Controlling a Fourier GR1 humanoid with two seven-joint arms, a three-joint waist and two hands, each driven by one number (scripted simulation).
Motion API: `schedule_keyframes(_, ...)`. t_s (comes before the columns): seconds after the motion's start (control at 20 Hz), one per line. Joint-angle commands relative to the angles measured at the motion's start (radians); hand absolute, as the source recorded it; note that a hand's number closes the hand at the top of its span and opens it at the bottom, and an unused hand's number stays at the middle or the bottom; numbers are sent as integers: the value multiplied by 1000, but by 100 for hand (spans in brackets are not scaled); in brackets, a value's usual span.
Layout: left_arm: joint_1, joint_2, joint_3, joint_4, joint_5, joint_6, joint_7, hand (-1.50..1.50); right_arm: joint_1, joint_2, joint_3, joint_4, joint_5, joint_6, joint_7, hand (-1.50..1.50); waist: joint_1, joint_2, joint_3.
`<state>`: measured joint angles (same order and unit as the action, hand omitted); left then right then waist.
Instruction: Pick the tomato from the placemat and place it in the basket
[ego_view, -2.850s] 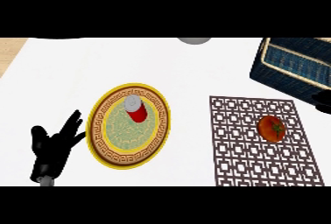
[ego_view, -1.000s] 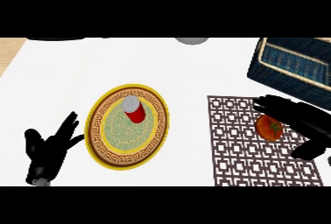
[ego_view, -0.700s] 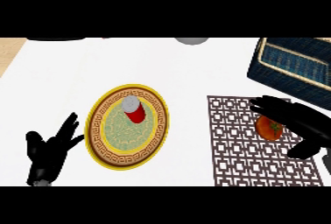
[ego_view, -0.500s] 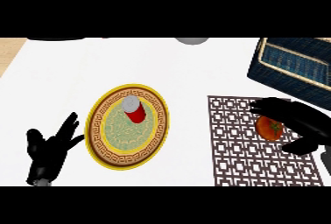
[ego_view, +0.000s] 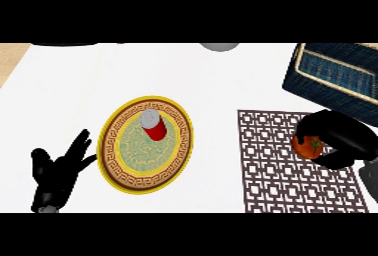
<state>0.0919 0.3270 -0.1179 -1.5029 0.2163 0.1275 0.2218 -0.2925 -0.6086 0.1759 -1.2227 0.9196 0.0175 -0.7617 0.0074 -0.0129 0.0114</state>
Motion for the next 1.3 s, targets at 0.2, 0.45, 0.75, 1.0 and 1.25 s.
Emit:
schedule_keyframes(0.2,48,-1,-12,71,-14,-19,42,0,-50,87,-14,11,56,18,192,150,-3,13,-13)
schedule_keyframes(0.45,52,9,-3,30,-11,-12,27,0,-70,193,-130,121,78,116,675,150,-2,19,-26)
schedule_keyframes(0.75,56,3,-26,26,-2,-31,45,0,-260,468,-242,55,54,51,1141,150,22,8,-17)
schedule_keyframes(1.0,56,3,-34,33,-17,-22,47,0,-492,603,-342,-85,1,-193,1349,150,29,3,-15)
schedule_keyframes(1.25,43,10,-20,44,-19,-8,79,0,-737,594,-353,-133,159,-217,1643,150,8,6,-15)
